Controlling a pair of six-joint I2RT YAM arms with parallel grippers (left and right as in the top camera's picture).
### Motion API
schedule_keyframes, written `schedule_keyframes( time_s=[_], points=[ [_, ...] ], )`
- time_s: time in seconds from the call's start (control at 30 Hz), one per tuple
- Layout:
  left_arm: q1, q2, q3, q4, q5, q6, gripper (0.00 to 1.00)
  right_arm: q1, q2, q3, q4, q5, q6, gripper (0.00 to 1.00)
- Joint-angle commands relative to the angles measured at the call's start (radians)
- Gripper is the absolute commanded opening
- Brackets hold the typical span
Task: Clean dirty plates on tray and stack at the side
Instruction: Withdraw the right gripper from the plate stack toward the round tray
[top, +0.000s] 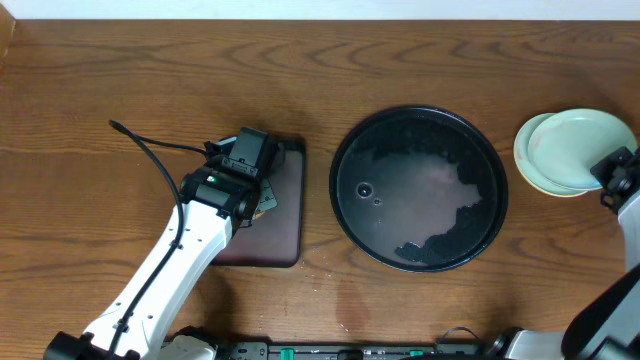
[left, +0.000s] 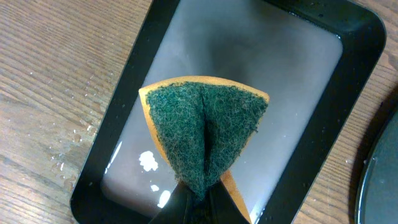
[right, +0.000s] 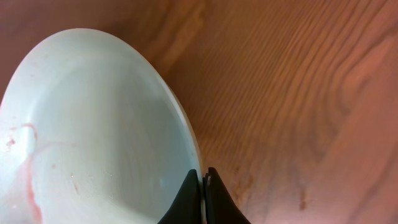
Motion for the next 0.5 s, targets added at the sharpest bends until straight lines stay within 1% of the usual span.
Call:
schedule_keyframes(
  time_s=[0.0, 0.07, 0.1, 0.13, 0.2, 0.23, 0.27, 0.37, 0.47],
  points=[
    [0.004, 0.006, -0.006, -0.005, -0.001, -0.009, 0.08, -0.006, 0.046, 0.006, 0.027, -0.055, 0.048, 0.01],
    [0.004, 0.006, -0.006, -0.005, -0.001, -0.009, 0.08, -0.005, 0.073, 0.006, 0.041, -0.055, 0.048, 0.01],
    [0.004, 0.006, -0.006, -0.005, -0.001, -0.008, 0.08, -0.005, 0.084, 0.006, 0.045, -0.055, 0.048, 0.07],
    [0.004, 0.006, -0.006, -0.005, -0.001, -0.009, 0.08, -0.005, 0.093, 0.006, 0.052, -0.056, 0.048, 0.31],
    [0.004, 0.006, -0.006, -0.005, -0.001, -0.009, 0.07, -0.005, 0.101, 0.006, 0.066, -0.08, 0.047, 0.76],
    [0.004, 0.006, -0.006, -0.005, -0.001, -0.009, 0.07, -0.005, 0.102, 0.006, 0.072, -0.097, 0.047, 0.87],
    [0.004, 0.006, -0.006, -0.002, -0.001, -0.009, 0.08, -0.005, 0.102, 0.006, 0.074, -0.116, 0.047, 0.94],
    [0.004, 0.006, -0.006, 0.011, -0.001, -0.008, 0.08, -0.004, 0.102, 0.006, 0.082, -0.2, 0.047, 0.98],
    [0.004, 0.006, -0.006, 0.028, -0.002, -0.008, 0.07, 0.0, 0.102, 0.006, 0.085, -0.362, 0.046, 0.99]
  ],
)
